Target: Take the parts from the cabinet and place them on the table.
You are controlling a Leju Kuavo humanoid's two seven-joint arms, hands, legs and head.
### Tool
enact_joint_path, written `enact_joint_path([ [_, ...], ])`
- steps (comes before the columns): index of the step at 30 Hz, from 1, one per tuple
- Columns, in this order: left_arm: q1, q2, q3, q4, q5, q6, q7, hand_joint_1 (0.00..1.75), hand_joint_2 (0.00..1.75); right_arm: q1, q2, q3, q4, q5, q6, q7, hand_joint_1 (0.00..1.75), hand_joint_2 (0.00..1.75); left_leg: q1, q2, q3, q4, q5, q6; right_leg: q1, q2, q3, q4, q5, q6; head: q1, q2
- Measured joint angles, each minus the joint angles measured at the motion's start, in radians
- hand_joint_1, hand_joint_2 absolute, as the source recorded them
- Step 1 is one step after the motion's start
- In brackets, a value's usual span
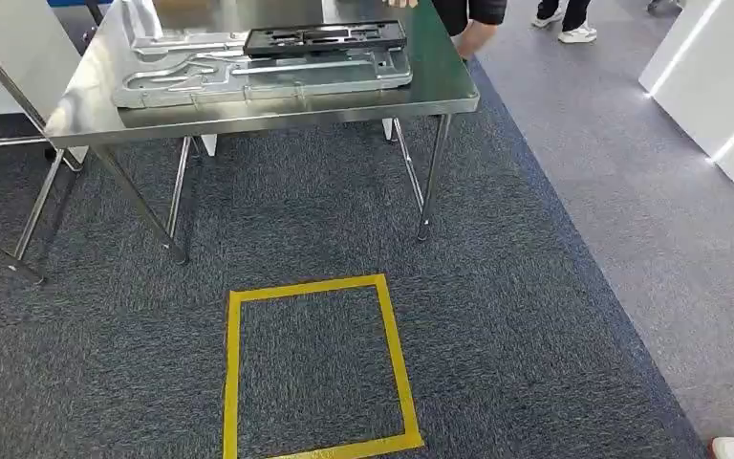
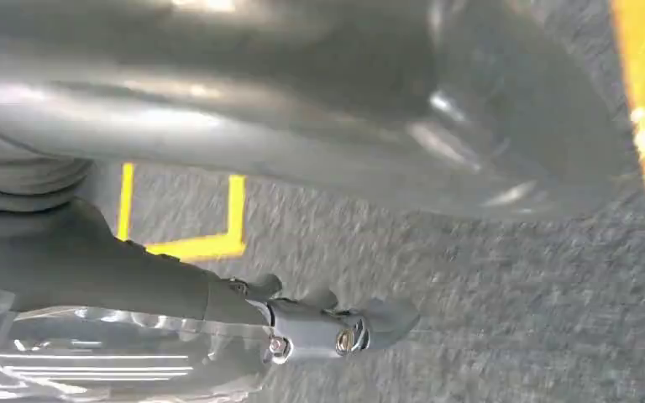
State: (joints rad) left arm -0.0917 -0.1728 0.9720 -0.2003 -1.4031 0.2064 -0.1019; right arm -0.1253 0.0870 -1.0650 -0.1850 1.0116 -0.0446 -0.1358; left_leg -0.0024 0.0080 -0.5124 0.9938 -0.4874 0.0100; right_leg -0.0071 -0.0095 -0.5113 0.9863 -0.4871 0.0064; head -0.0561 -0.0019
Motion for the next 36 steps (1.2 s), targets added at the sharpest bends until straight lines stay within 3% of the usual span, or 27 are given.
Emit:
enact_joint_path([
  [2, 0.001, 0.003, 0.000, 0.000, -0.004, 0.009, 0.000, 0.00, 0.00, -0.001, 0.000, 0.010, 0.003, 0.008, -0.003, 0.002, 0.00, 0.00, 0.009, 0.000, 0.002, -0.014, 0.010, 0.014, 0.004, -0.001, -0.001, -0.002, 0.001, 0.013, 0.000, 0.000],
  [3, 0.000, 0.004, -0.001, 0.000, -0.010, 0.010, 0.000, 0.00, 0.00, -0.001, 0.000, 0.014, 0.004, 0.013, -0.003, 0.001, 0.00, 0.00, 0.010, 0.002, 0.000, -0.019, 0.018, 0.022, -0.001, 0.003, -0.009, 0.019, -0.016, 0.017, 0.000, 0.000],
  [4, -0.002, 0.004, -0.002, 0.000, -0.012, 0.011, 0.000, 0.00, 0.00, -0.001, 0.000, 0.020, 0.005, 0.016, -0.005, 0.000, 0.00, 0.00, 0.010, 0.002, -0.006, -0.020, 0.021, 0.028, -0.001, 0.005, -0.034, 0.070, -0.055, 0.018, 0.000, 0.000],
  [6, -0.001, 0.005, -0.003, 0.000, -0.015, 0.012, 0.000, 0.00, 0.00, 0.001, 0.000, 0.029, 0.008, 0.019, -0.004, -0.003, 0.00, 0.00, 0.006, 0.002, -0.017, -0.019, 0.026, 0.032, -0.005, 0.006, -0.112, 0.236, -0.138, 0.023, 0.000, 0.000],
  [7, 0.000, 0.005, -0.003, 0.000, -0.016, 0.012, 0.000, 0.00, 0.00, 0.003, 0.003, 0.032, 0.010, 0.023, -0.003, -0.005, 0.00, 0.00, 0.005, 0.002, -0.022, -0.017, 0.028, 0.031, -0.008, 0.005, -0.143, 0.302, -0.158, 0.026, 0.000, 0.000],
  [8, 0.001, 0.005, -0.003, 0.000, -0.016, 0.012, 0.000, 0.00, 0.00, 0.005, 0.006, 0.034, 0.011, 0.023, 0.011, -0.011, 0.00, 0.00, 0.004, 0.002, -0.025, -0.014, 0.028, 0.031, -0.009, 0.005, -0.150, 0.318, -0.150, 0.027, 0.000, 0.000],
  [9, 0.002, 0.006, -0.003, 0.000, -0.018, 0.012, 0.000, 0.00, 0.00, 0.007, 0.006, 0.035, 0.012, 0.022, 0.038, -0.018, 0.00, 0.00, 0.004, 0.002, -0.026, -0.011, 0.028, 0.031, -0.009, 0.005, -0.134, 0.286, -0.121, 0.027, 0.000, 0.000],
  [10, 0.002, 0.006, -0.003, 0.000, -0.021, 0.011, 0.001, 0.00, 0.00, 0.007, 0.006, 0.035, 0.013, 0.015, 0.070, -0.021, 0.00, 0.00, 0.005, 0.002, -0.026, -0.008, 0.028, 0.030, -0.010, 0.005, -0.099, 0.219, -0.079, 0.027, 0.000, 0.000],
  [11, 0.002, 0.005, -0.003, 0.000, -0.023, 0.010, 0.002, 0.00, 0.00, 0.006, 0.006, 0.035, 0.013, 0.009, 0.096, -0.024, 0.00, 0.00, 0.005, 0.001, -0.026, -0.003, 0.026, 0.027, -0.010, 0.005, -0.049, 0.117, -0.029, 0.024, 0.000, 0.000],
  [12, 0.002, 0.005, -0.003, 0.000, -0.025, 0.009, 0.003, 0.00, 0.00, 0.006, 0.006, 0.035, 0.013, 0.006, 0.108, -0.026, 0.00, 0.00, 0.004, 0.002, -0.026, 0.000, 0.024, 0.024, -0.010, 0.004, -0.013, 0.045, -0.001, 0.020, 0.000, 0.000],
  [13, 0.001, 0.005, -0.004, 0.000, -0.028, 0.009, 0.003, 0.00, 0.00, 0.004, 0.006, 0.035, 0.013, 0.005, 0.116, -0.027, 0.00, 0.00, -0.004, 0.001, -0.034, 0.007, 0.022, 0.016, -0.003, 0.003, 0.001, 0.011, -0.015, 0.015, 0.000, 0.000],
  [16, -0.002, 0.006, -0.006, 0.000, -0.033, 0.008, 0.003, 0.00, 0.00, 0.009, 0.006, 0.035, 0.013, 0.010, 0.127, -0.030, 0.00, 0.00, 0.000, -0.005, -0.038, 0.004, 0.030, 0.000, 0.001, 0.001, -0.010, 0.013, -0.008, 0.003, 0.000, 0.000],
  [18, -0.002, 0.007, -0.011, 0.000, -0.033, 0.009, 0.003, 0.00, 0.00, 0.010, 0.006, 0.038, 0.014, 0.013, 0.128, -0.030, 0.00, 0.00, 0.000, -0.009, -0.044, 0.008, 0.027, -0.010, -0.010, -0.008, -0.010, -0.001, 0.004, -0.014, 0.000, 0.000],
  [19, 0.000, 0.008, -0.011, 0.000, -0.033, 0.010, 0.001, 0.00, 0.00, 0.009, 0.004, 0.040, 0.014, 0.013, 0.129, -0.031, 0.00, 0.00, 0.002, -0.009, -0.055, 0.039, 0.002, -0.017, -0.010, -0.012, -0.011, -0.002, 0.007, -0.019, 0.000, 0.000],
  [21, -0.003, 0.008, -0.012, 0.000, -0.033, 0.011, -0.005, 0.00, 0.00, 0.010, -0.003, 0.045, 0.014, 0.019, 0.127, -0.030, 0.00, 0.00, 0.007, -0.009, -0.109, 0.157, -0.067, -0.023, -0.009, -0.019, -0.014, -0.002, 0.008, -0.024, 0.000, 0.000],
  [22, -0.003, 0.008, -0.012, 0.000, -0.032, 0.012, -0.007, 0.00, 0.00, 0.010, -0.010, 0.048, 0.016, 0.023, 0.126, -0.030, 0.00, 0.00, 0.008, -0.008, -0.157, 0.263, -0.113, -0.027, -0.008, -0.027, -0.015, -0.001, 0.008, -0.024, 0.000, 0.000],
  [23, -0.002, 0.008, -0.012, 0.000, -0.032, 0.012, -0.013, 0.00, 0.00, 0.011, -0.019, 0.051, 0.019, 0.029, 0.126, -0.029, 0.00, 0.00, 0.008, -0.008, -0.186, 0.328, -0.135, -0.029, -0.007, -0.034, -0.017, 0.000, 0.007, -0.025, 0.000, 0.000],
  [24, -0.001, 0.008, -0.013, 0.000, -0.032, 0.012, -0.015, 0.00, 0.00, 0.011, -0.024, 0.052, 0.021, 0.031, 0.126, -0.028, 0.00, 0.00, 0.008, -0.008, -0.195, 0.347, -0.131, -0.029, -0.007, -0.041, -0.017, 0.001, 0.007, -0.025, 0.000, 0.000],
  [25, 0.000, 0.008, -0.013, 0.000, -0.032, 0.012, -0.014, 0.00, 0.00, 0.012, -0.028, 0.053, 0.023, 0.033, 0.126, -0.027, 0.00, 0.00, 0.008, -0.008, -0.182, 0.322, -0.107, -0.029, -0.008, -0.047, -0.017, 0.002, 0.007, -0.024, 0.000, 0.000],
  [27, -0.001, 0.008, -0.013, 0.000, -0.031, 0.014, -0.008, 0.00, 0.00, 0.011, -0.034, 0.058, 0.026, 0.037, 0.126, -0.027, 0.00, 0.00, 0.009, 0.006, -0.098, 0.157, -0.020, -0.025, -0.008, -0.063, -0.014, 0.005, 0.003, -0.019, 0.000, 0.000],
  [28, -0.001, 0.008, -0.013, 0.000, -0.031, 0.016, -0.004, 0.00, 0.00, 0.011, -0.035, 0.060, 0.028, 0.037, 0.126, -0.027, 0.00, 0.00, 0.008, 0.041, -0.046, 0.061, 0.016, -0.020, -0.007, -0.068, -0.011, 0.008, 0.000, -0.014, 0.000, 0.000],
  [29, -0.004, 0.008, -0.013, 0.000, -0.031, 0.016, -0.001, 0.00, 0.00, 0.013, -0.035, 0.061, 0.028, 0.038, 0.125, -0.026, 0.00, 0.00, -0.002, 0.078, -0.029, 0.013, 0.003, -0.015, 0.001, -0.075, -0.011, 0.012, -0.005, -0.007, 0.000, 0.000],
  [30, -0.006, 0.008, -0.014, 0.000, -0.032, 0.017, 0.003, 0.00, 0.00, 0.014, -0.035, 0.061, 0.029, 0.040, 0.124, -0.024, 0.00, 0.00, -0.002, 0.059, -0.031, 0.013, 0.010, -0.001, 0.003, -0.081, -0.011, 0.012, -0.005, -0.001, 0.001, 0.000],
  [33, 0.002, 0.008, -0.018, 0.000, -0.033, 0.017, 0.012, 0.00, 0.00, 0.012, -0.035, 0.066, 0.029, 0.047, 0.123, -0.016, 0.00, 0.00, -0.006, 0.030, -0.039, 0.009, 0.014, 0.016, 0.000, -0.111, -0.004, 0.010, -0.006, 0.016, 0.000, 0.000],
  [34, 0.003, 0.008, -0.018, 0.000, -0.033, 0.017, 0.014, 0.00, 0.00, 0.012, -0.035, 0.069, 0.029, 0.048, 0.122, -0.015, 0.00, 0.00, 0.002, 0.020, -0.032, 0.003, 0.022, 0.024, -0.006, -0.094, -0.005, 0.017, -0.016, 0.024, 0.000, 0.000],
  [35, 0.003, 0.008, -0.019, 0.000, -0.034, 0.017, 0.016, 0.00, 0.00, 0.014, -0.034, 0.070, 0.029, 0.050, 0.121, -0.014, 0.00, 0.00, 0.003, 0.011, -0.034, 0.003, 0.024, 0.029, -0.007, -0.042, -0.018, 0.051, -0.045, 0.029, 0.000, 0.000],
  [36, 0.000, 0.008, -0.019, 0.000, -0.034, 0.016, 0.017, 0.00, 0.00, 0.016, -0.029, 0.073, 0.030, 0.054, 0.120, -0.010, 0.00, 0.00, 0.002, 0.001, -0.038, 0.003, 0.028, 0.034, -0.009, -0.016, -0.051, 0.120, -0.090, 0.030, 0.001, 0.000],
])
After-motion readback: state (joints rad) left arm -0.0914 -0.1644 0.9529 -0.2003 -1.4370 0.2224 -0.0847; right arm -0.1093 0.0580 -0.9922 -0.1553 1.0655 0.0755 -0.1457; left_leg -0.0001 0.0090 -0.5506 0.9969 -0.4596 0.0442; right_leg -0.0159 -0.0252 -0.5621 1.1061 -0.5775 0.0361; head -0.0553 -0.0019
